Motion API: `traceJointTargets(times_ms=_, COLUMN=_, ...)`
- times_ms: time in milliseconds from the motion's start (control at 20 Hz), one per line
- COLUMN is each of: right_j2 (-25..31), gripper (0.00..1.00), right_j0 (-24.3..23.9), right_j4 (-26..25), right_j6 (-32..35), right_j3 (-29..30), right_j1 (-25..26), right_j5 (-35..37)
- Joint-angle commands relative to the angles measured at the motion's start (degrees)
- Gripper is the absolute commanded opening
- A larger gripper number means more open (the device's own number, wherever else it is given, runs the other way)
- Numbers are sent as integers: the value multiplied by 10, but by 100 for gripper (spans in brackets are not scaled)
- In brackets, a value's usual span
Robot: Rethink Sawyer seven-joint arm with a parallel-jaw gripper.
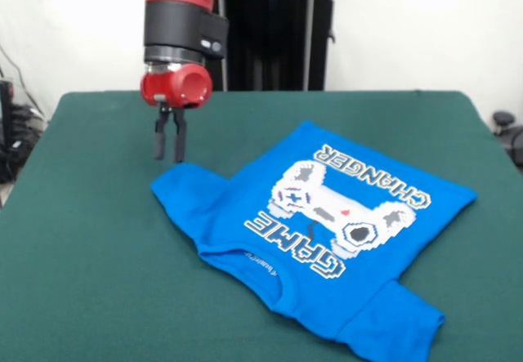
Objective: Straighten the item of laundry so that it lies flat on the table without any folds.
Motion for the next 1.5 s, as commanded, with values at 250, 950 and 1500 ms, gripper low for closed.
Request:
traceJointTargets(times_ms=250, right_j2=-2, gripper=100, right_j0=70, right_j4=8, right_j6=50, right_j3=-15, right_j1=105, right_j5=-89)
traceJointTargets(times_ms=950, right_j2=6, gripper=100, right_j0=39, right_j4=-28, right_j6=47, right_j3=-38, right_j1=137, right_j5=-109)
traceJointTargets(times_ms=1500, right_j2=1, gripper=100, right_j0=30, right_j4=-43, right_j6=44, right_j3=-43, right_j1=145, right_j5=-119)
